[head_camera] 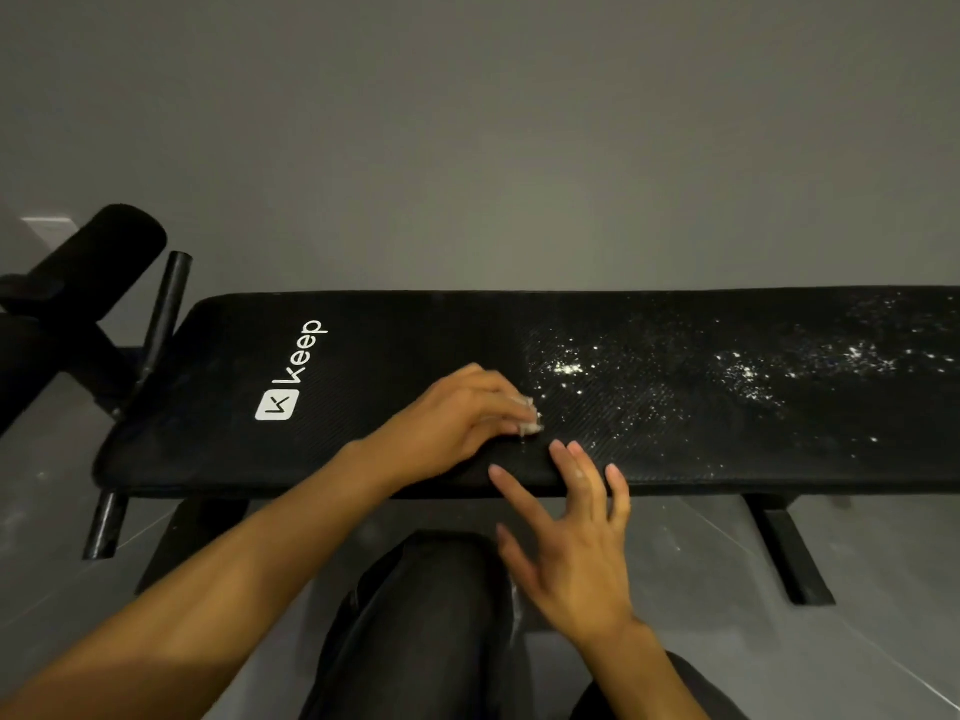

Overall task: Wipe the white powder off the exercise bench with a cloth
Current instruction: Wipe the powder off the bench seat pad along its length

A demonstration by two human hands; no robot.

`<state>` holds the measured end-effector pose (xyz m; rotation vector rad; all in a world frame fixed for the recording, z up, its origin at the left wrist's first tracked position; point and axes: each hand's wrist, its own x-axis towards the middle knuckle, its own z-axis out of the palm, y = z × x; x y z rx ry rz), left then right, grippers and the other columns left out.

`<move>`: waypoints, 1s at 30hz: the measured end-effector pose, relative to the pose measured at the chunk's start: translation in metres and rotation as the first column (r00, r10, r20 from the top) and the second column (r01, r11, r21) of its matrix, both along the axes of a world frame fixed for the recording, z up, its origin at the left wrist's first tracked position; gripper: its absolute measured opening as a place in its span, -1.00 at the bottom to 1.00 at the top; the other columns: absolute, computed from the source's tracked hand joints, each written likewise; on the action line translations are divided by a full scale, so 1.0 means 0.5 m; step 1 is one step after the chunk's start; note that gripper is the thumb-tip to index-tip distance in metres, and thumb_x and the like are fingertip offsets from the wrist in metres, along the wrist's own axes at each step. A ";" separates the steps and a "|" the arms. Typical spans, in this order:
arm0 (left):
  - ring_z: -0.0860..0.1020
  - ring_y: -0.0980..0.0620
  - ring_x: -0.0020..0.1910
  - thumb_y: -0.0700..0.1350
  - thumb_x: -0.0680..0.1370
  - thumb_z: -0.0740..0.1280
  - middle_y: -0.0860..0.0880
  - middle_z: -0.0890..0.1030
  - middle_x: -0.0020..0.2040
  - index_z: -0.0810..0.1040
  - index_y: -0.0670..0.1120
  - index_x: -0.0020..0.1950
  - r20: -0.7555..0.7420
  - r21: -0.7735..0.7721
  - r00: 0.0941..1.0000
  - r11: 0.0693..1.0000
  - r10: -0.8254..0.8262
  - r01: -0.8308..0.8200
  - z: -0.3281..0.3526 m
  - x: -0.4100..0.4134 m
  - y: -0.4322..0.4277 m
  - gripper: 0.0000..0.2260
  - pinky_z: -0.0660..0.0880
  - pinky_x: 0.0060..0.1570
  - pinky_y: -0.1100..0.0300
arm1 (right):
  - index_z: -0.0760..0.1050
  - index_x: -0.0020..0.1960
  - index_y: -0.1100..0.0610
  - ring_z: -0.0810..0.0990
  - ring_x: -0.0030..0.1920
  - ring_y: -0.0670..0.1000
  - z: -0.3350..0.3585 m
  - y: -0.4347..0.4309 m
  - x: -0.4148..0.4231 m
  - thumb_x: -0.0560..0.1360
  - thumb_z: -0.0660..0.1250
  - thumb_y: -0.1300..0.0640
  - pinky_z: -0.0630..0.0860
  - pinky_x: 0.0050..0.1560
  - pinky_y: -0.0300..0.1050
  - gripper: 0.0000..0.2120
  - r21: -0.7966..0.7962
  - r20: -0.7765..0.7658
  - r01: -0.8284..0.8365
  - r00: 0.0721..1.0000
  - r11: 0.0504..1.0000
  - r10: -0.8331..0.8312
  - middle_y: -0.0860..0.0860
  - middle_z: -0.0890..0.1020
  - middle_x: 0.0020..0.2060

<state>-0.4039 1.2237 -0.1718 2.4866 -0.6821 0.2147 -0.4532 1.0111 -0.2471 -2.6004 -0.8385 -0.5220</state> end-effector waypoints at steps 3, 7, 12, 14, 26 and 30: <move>0.47 0.12 0.07 -0.13 0.59 0.39 0.03 0.61 0.16 0.67 -0.02 0.24 0.025 -0.010 0.982 0.982 0.189 -0.189 0.002 0.038 0.002 -0.76 0.46 0.15 0.20 | 0.33 0.50 -0.25 0.21 0.55 0.23 0.003 0.004 -0.004 0.50 0.35 -0.17 -0.04 0.55 0.26 -0.43 0.026 -0.004 0.004 1.000 1.000 -0.004 0.23 0.34 0.47; 0.48 0.13 0.07 -0.07 0.61 0.36 0.08 0.58 0.11 0.67 0.01 0.24 -0.033 0.008 0.999 1.000 0.017 -0.017 0.001 -0.004 -0.007 -0.77 0.43 0.12 0.30 | 0.36 0.48 -0.25 0.22 0.55 0.22 0.005 0.004 -0.004 0.50 0.35 -0.16 -0.06 0.56 0.25 -0.45 0.062 -0.017 -0.003 1.000 0.998 0.004 0.22 0.36 0.46; 0.50 0.10 0.11 -0.05 0.61 0.35 0.09 0.58 0.15 0.65 0.02 0.26 -0.057 0.038 0.997 0.998 -0.052 0.054 0.009 -0.002 0.005 -0.76 0.48 0.15 0.21 | 0.35 0.48 -0.26 0.22 0.55 0.21 -0.003 0.001 0.002 0.49 0.37 -0.14 -0.06 0.56 0.24 -0.43 0.062 0.003 -0.010 1.000 0.998 0.010 0.21 0.35 0.46; 0.49 0.10 0.08 -0.06 0.61 0.35 0.09 0.58 0.13 0.66 0.02 0.25 -0.035 0.020 0.998 0.999 0.043 -0.042 0.004 0.014 -0.005 -0.77 0.49 0.12 0.12 | 0.36 0.47 -0.27 0.23 0.54 0.22 -0.001 0.005 0.001 0.49 0.37 -0.14 -0.03 0.55 0.25 -0.44 0.066 -0.003 0.003 1.000 0.998 -0.002 0.22 0.36 0.45; 0.48 0.08 0.01 -0.04 0.60 0.34 0.01 0.60 0.10 0.67 -0.01 0.23 0.028 0.101 0.998 0.994 -0.050 0.047 0.015 0.027 -0.018 -0.76 0.47 0.08 0.20 | 0.33 0.48 -0.28 0.26 0.53 0.22 -0.008 0.002 0.008 0.49 0.36 -0.10 0.00 0.54 0.25 -0.43 0.068 0.016 -0.008 1.000 0.998 0.007 0.20 0.37 0.44; 0.45 0.08 0.01 -0.10 0.61 0.36 0.00 0.58 0.10 0.67 -0.02 0.24 0.041 0.037 0.972 0.972 0.230 -0.231 0.002 0.071 -0.037 -0.77 0.51 0.09 0.08 | 0.31 0.48 -0.27 0.26 0.53 0.22 -0.004 0.005 0.001 0.51 0.32 -0.09 -0.03 0.55 0.24 -0.44 0.042 0.018 0.005 1.000 0.999 -0.006 0.20 0.37 0.44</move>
